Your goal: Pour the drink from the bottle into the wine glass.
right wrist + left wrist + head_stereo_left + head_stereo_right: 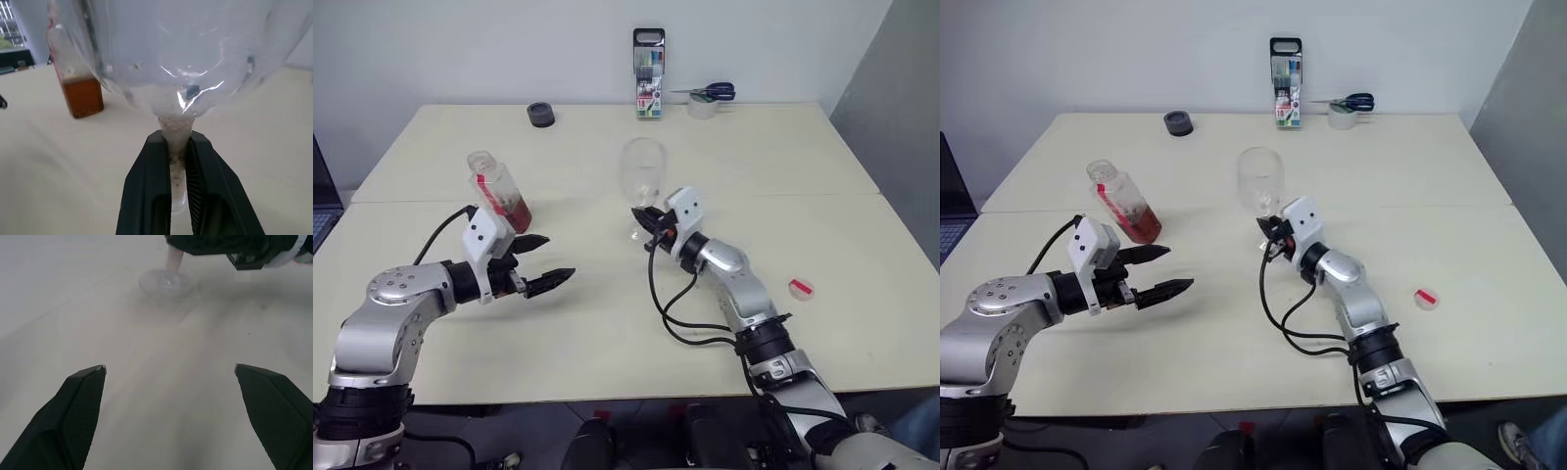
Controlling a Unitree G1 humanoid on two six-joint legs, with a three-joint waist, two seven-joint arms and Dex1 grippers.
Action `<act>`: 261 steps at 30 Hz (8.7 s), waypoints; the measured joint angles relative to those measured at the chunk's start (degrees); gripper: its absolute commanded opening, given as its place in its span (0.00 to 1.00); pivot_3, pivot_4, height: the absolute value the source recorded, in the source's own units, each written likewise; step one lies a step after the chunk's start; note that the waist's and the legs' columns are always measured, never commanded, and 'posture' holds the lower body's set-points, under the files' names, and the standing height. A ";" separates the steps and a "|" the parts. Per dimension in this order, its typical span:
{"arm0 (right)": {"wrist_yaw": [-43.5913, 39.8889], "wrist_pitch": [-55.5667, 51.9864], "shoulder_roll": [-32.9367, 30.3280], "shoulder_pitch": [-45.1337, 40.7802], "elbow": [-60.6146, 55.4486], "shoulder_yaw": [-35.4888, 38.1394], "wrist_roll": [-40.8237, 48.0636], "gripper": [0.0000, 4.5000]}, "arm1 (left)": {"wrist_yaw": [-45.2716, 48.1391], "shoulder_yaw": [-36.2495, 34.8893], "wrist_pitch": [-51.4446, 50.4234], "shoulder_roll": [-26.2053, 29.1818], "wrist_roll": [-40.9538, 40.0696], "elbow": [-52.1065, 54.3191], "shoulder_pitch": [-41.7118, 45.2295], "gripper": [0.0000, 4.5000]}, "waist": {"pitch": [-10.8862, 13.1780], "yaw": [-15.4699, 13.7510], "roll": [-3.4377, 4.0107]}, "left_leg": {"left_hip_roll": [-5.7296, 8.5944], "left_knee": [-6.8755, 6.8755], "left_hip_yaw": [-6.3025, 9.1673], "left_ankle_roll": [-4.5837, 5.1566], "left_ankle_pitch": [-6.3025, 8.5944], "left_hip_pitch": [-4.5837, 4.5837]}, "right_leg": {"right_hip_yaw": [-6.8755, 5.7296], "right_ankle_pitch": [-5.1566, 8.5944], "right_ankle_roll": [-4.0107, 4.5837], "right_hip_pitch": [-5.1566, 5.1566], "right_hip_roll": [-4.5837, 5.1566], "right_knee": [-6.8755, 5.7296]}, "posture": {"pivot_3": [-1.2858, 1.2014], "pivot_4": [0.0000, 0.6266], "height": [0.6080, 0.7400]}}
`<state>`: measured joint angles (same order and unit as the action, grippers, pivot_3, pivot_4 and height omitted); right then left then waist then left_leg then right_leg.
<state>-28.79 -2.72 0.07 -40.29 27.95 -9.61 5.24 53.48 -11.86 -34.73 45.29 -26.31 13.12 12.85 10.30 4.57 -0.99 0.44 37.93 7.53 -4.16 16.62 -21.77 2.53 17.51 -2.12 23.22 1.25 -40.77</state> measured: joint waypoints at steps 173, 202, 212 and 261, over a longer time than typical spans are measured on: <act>2.56 -37.49 -24.89 18.84 -64.63 6.62 17.70 1.00 | -23.95 16.49 45.56 -14.09 34.62 -41.33 36.78 0.38 | -0.01 -2.07 -0.16 | 0.02 0.00 0.10 -0.02 -0.01 -0.27 | -0.16 -0.03 -0.04 -0.03 0.00 0.42 | 0.52 0.24 1.00; 2.66 -35.79 -22.70 17.30 -62.62 6.55 20.75 1.00 | -42.16 26.11 75.35 -6.62 58.98 -60.56 48.32 0.38 | -0.01 -1.62 -0.16 | 0.07 0.00 0.13 -0.01 0.00 -0.30 | -0.20 -0.03 -0.04 -0.02 0.01 0.42 | 0.52 0.24 1.00; 2.69 -35.80 -22.57 17.12 -62.45 6.50 20.76 1.00 | -47.16 27.94 78.03 -4.89 63.74 -62.64 50.96 0.38 | -0.01 -1.50 -0.16 | 0.07 0.01 0.12 -0.01 0.00 -0.31 | -0.20 -0.03 -0.04 -0.01 0.01 0.40 | 0.52 0.24 1.00; 3.98 -36.76 -21.24 17.06 -61.77 3.70 20.78 1.00 | -56.82 34.19 81.42 -3.90 70.94 -72.72 58.87 0.38 | -0.02 -1.37 -0.16 | 0.10 0.03 0.12 -0.01 -0.01 -0.31 | -0.20 -0.03 -0.04 0.02 0.02 0.30 | 0.52 0.24 1.00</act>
<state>-24.81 -39.48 -21.17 -23.23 -33.83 -5.91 26.02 -3.34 22.32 46.69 41.39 44.62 -59.60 71.72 10.28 3.20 -1.15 0.55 37.96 7.65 -4.17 16.61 -22.08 2.33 17.48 -2.16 23.24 1.27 -40.47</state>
